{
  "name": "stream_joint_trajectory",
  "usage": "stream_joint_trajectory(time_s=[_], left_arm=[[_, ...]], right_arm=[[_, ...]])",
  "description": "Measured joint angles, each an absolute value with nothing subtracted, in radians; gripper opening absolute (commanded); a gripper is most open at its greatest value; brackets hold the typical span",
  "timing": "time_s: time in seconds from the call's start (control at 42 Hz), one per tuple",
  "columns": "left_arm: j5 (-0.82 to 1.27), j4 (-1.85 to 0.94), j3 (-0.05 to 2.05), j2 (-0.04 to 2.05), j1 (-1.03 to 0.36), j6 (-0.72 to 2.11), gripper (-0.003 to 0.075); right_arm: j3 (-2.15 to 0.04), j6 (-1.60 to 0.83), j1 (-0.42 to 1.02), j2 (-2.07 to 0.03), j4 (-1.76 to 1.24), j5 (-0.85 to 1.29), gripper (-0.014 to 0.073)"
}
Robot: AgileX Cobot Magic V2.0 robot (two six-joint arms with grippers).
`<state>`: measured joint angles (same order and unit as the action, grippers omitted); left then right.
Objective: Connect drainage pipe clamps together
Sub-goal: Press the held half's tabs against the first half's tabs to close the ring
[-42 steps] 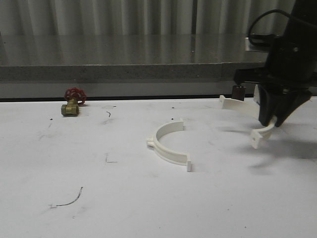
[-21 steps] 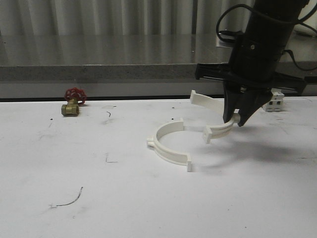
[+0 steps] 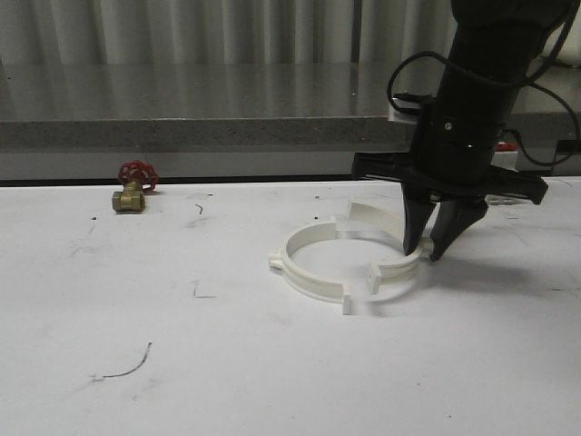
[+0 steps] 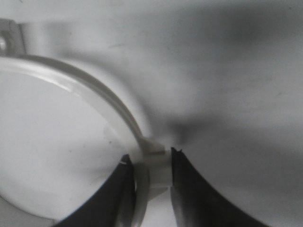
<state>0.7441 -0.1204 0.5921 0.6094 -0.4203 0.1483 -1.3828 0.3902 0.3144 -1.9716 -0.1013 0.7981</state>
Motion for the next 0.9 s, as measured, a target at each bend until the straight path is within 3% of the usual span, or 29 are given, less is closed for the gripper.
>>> stream_joint_trajectory(time_s=[0.905], left_arm=[[0.744, -0.119, 0.592, 0.609, -0.420, 0.148, -0.0020]], right_arm=[[-1.389, 0.401, 0.332, -2.009, -0.103, 0.771, 0.0165]])
